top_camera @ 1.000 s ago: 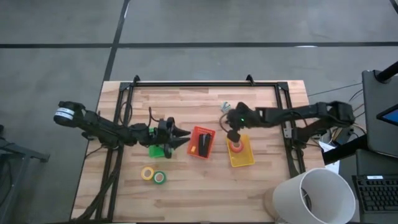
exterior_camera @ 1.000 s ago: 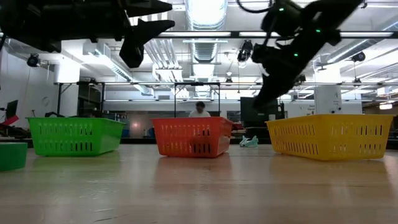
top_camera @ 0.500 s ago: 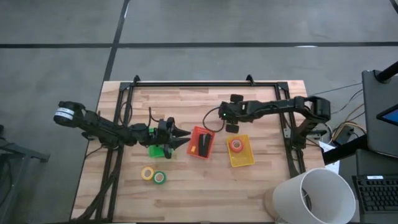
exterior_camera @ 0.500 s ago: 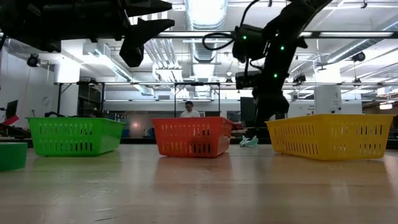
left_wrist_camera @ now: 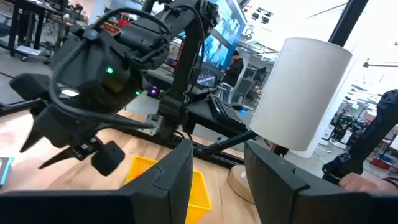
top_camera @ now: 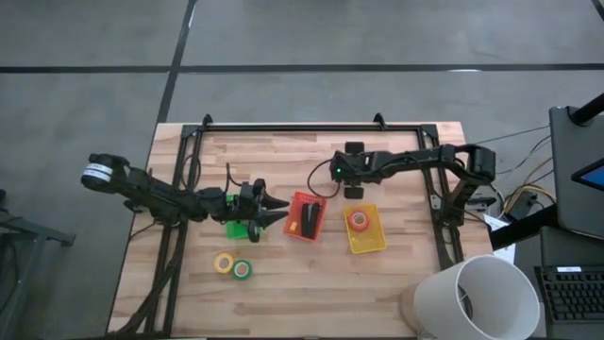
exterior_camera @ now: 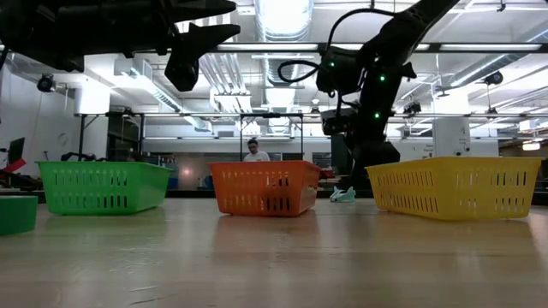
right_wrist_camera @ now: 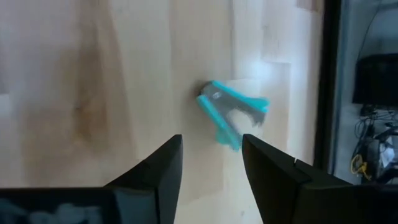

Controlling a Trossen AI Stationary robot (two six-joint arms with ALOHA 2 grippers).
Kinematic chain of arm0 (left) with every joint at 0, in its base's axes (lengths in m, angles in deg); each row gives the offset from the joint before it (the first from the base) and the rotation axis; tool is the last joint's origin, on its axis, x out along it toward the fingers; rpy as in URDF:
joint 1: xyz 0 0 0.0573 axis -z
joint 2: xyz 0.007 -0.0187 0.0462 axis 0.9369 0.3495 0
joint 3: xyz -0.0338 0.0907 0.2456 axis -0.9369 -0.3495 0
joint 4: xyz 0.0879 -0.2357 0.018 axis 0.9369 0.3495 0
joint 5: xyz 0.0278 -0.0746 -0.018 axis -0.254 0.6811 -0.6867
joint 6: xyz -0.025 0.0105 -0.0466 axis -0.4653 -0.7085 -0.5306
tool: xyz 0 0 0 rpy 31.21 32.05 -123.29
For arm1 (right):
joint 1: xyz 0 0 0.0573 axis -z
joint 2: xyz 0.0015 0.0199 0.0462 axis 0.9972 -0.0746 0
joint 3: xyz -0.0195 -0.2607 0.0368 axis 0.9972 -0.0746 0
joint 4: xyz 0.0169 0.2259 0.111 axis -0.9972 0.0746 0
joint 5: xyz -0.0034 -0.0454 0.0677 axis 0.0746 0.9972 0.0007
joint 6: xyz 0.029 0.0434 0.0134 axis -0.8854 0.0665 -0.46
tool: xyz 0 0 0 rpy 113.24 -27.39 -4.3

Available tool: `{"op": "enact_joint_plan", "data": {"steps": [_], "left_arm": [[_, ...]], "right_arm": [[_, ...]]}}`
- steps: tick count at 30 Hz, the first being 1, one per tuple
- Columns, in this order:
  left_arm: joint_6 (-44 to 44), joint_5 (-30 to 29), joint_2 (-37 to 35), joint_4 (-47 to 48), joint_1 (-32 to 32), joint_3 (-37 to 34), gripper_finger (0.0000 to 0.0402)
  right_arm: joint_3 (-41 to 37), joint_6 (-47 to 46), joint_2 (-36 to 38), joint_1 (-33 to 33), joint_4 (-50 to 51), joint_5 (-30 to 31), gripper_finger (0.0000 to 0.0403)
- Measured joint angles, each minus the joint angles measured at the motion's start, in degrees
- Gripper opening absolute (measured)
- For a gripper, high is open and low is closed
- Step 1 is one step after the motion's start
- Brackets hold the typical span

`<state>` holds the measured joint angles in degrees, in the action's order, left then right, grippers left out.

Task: Pick and place Stapler, Stapler remover, tape
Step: Put the light blue staple remover into the green bin

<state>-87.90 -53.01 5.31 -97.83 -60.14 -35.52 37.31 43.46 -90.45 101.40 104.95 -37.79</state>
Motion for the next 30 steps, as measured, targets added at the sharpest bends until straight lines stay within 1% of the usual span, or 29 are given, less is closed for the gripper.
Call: {"op": "enact_joint_plan", "data": {"steps": [5,10,13,19,25,30], "left_arm": [[0.04,0.00,0.00,0.00,0.04,0.00,0.0147],[0.05,0.00,0.00,0.00,0.03,0.00,0.0147],[0.09,0.00,0.00,0.00,0.02,0.00,0.0147],[0.41,0.00,0.00,0.00,-0.02,0.00,0.0147],[0.46,0.00,0.00,-0.02,-0.02,0.00,0.0147],[0.67,0.00,0.00,-0.15,-0.02,0.00,0.0147]], "right_arm": [[-0.32,2.05,-0.81,1.11,-2.38,0.20,0.0160],[-0.36,4.25,-2.77,2.44,-2.71,0.36,0.0160],[-0.36,7.80,-4.18,3.02,-2.60,0.87,0.0156],[-0.36,8.94,-5.74,3.56,-2.75,1.05,0.0145],[-0.36,10.78,-5.96,3.50,-3.16,5.07,0.0129],[-0.36,12.29,-5.96,3.50,-3.89,5.29,0.0113]]}}
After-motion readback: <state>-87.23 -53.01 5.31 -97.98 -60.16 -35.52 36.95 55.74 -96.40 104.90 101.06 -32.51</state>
